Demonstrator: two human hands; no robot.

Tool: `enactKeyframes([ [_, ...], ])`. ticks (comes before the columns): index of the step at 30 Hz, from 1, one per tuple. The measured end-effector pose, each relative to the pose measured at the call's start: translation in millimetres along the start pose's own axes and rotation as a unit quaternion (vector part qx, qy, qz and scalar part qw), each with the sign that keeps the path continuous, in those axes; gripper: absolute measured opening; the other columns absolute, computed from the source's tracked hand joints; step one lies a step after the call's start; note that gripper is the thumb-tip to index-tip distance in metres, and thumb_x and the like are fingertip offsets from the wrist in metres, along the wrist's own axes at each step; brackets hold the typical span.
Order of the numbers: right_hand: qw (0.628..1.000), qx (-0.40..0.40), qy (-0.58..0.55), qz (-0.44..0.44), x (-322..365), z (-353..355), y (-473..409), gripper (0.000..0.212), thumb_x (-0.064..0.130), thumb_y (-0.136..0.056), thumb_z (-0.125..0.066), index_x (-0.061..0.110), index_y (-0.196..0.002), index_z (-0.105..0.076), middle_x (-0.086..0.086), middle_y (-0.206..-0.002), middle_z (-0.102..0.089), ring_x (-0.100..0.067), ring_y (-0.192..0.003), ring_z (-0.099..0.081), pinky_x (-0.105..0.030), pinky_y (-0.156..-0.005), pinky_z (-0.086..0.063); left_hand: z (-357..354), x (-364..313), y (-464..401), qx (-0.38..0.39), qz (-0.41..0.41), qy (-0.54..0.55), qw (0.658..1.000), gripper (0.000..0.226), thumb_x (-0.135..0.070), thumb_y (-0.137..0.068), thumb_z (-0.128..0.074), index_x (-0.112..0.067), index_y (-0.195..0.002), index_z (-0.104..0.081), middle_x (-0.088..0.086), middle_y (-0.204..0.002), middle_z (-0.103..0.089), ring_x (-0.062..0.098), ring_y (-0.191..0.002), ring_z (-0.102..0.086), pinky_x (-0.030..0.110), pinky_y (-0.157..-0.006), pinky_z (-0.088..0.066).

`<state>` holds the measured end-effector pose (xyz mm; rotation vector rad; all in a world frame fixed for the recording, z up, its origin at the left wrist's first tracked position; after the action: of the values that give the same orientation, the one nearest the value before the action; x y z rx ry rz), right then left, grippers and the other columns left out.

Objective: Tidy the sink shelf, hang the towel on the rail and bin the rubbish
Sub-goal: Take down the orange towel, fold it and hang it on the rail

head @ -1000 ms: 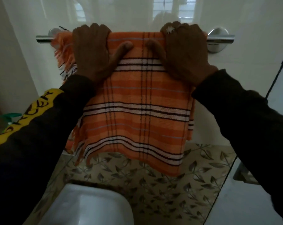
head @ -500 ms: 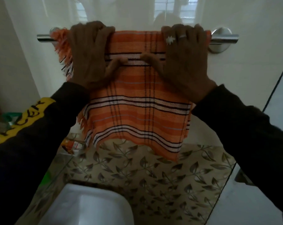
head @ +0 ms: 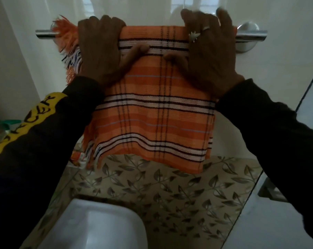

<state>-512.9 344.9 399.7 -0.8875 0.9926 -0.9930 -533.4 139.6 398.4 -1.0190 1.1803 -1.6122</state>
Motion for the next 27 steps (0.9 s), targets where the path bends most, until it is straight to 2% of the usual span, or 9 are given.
enactKeyframes([
  [3, 0.992, -0.109, -0.048, -0.041, -1, 20, 32, 0.096, 0.082, -0.087, -0.032, 0.009, -0.149, -0.039, -0.028, -0.15, -0.043, -0.045, -0.142, -0.039, -0.06, -0.118, -0.023, 0, 2, 27, -0.02, 0.03, 0.027, 0.999, 0.097, -0.081, -0.083, -0.031, -0.007, -0.144, -0.039, 0.019, -0.149, -0.038, 0.037, -0.141, -0.03, 0.054, -0.117, -0.014],
  [7, 0.977, -0.009, -0.151, -0.153, -13, -7, 78, 0.08, 0.086, -0.085, -0.029, 0.032, -0.139, -0.003, -0.028, -0.157, -0.025, -0.041, -0.148, -0.024, -0.057, -0.117, -0.025, -1, 21, 74, -0.042, 0.142, 0.049, 0.988, 0.1, -0.07, -0.085, -0.046, 0.003, -0.149, -0.024, 0.031, -0.155, -0.016, 0.043, -0.146, -0.013, 0.055, -0.119, -0.008],
  [9, 0.957, -0.034, -0.215, -0.194, -19, -6, 91, 0.093, 0.078, -0.086, -0.048, 0.018, -0.146, -0.009, -0.027, -0.155, -0.027, -0.039, -0.146, -0.027, -0.054, -0.117, -0.028, 2, 32, 89, -0.065, 0.188, 0.068, 0.978, 0.094, -0.06, -0.088, -0.057, 0.003, -0.149, -0.024, 0.029, -0.155, -0.018, 0.039, -0.146, -0.015, 0.048, -0.12, -0.009],
  [12, 0.877, -0.111, -0.379, -0.274, -33, -9, 106, 0.084, 0.048, -0.081, -0.08, 0.007, -0.14, -0.035, -0.013, -0.142, -0.039, -0.02, -0.132, -0.046, -0.037, -0.106, -0.048, 3, 50, 105, -0.111, 0.264, 0.177, 0.942, 0.091, -0.055, -0.088, -0.064, 0.004, -0.145, -0.026, 0.023, -0.148, -0.029, 0.032, -0.142, -0.026, 0.034, -0.119, -0.02],
  [15, 0.805, -0.046, -0.473, -0.356, -45, -42, 127, 0.058, 0.04, -0.088, -0.076, 0.016, -0.129, -0.041, 0.012, -0.116, -0.059, 0.011, -0.101, -0.062, -0.006, -0.081, -0.051, -17, 68, 121, -0.066, 0.359, 0.348, 0.863, 0.093, -0.059, -0.08, -0.071, -0.01, -0.144, -0.026, 0.004, -0.141, -0.042, 0.01, -0.128, -0.048, 0.022, -0.103, -0.045],
  [18, 0.796, -0.01, -0.475, -0.374, -51, -58, 146, 0.031, 0.035, -0.1, -0.06, 0.01, -0.119, -0.058, 0.019, -0.101, -0.062, 0.019, -0.089, -0.061, 0.0, -0.073, -0.045, -30, 78, 131, 0.013, 0.38, 0.352, 0.855, 0.083, -0.065, -0.071, -0.075, -0.022, -0.135, -0.044, -0.013, -0.124, -0.058, -0.006, -0.107, -0.059, 0.014, -0.088, -0.051],
  [22, 0.817, 0.019, -0.446, -0.366, -49, -68, 163, 0.034, 0.034, -0.107, -0.045, 0.007, -0.112, -0.063, -0.001, -0.099, -0.068, 0.015, -0.08, -0.061, -0.002, -0.07, -0.045, -46, 85, 154, 0.056, 0.398, 0.371, 0.837, 0.068, -0.061, -0.071, -0.076, -0.021, -0.122, -0.059, -0.021, -0.101, -0.063, -0.02, -0.084, -0.061, 0.001, -0.065, -0.048],
  [25, 0.818, 0.03, -0.428, -0.383, -49, -72, 171, 0.036, 0.039, -0.108, -0.04, 0.01, -0.104, -0.062, -0.003, -0.094, -0.067, 0.013, -0.075, -0.06, -0.003, -0.066, -0.044, -60, 80, 176, 0.089, 0.429, 0.404, 0.803, 0.056, -0.063, -0.069, -0.075, -0.023, -0.107, -0.063, -0.026, -0.083, -0.069, -0.014, -0.078, -0.066, 0.003, -0.059, -0.049],
  [27, 0.819, 0.029, -0.411, -0.4, -49, -75, 179, 0.034, 0.039, -0.108, -0.038, 0.015, -0.098, -0.06, 0.008, -0.086, -0.062, 0.017, -0.074, -0.058, 0.0, -0.063, -0.041, -63, 77, 184, 0.1, 0.438, 0.415, 0.792, 0.044, -0.063, -0.07, -0.075, -0.036, -0.101, -0.062, -0.031, -0.085, -0.07, -0.01, -0.082, -0.067, 0.006, -0.062, -0.051],
])
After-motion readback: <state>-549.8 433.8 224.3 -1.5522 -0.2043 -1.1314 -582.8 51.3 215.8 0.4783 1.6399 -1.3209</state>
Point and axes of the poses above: each hand's wrist, its own y-axis away from the middle knuckle, its own z-axis out of the back of the hand, x = y × z, the point moved 9 cm from there along -y, towards the middle knuckle
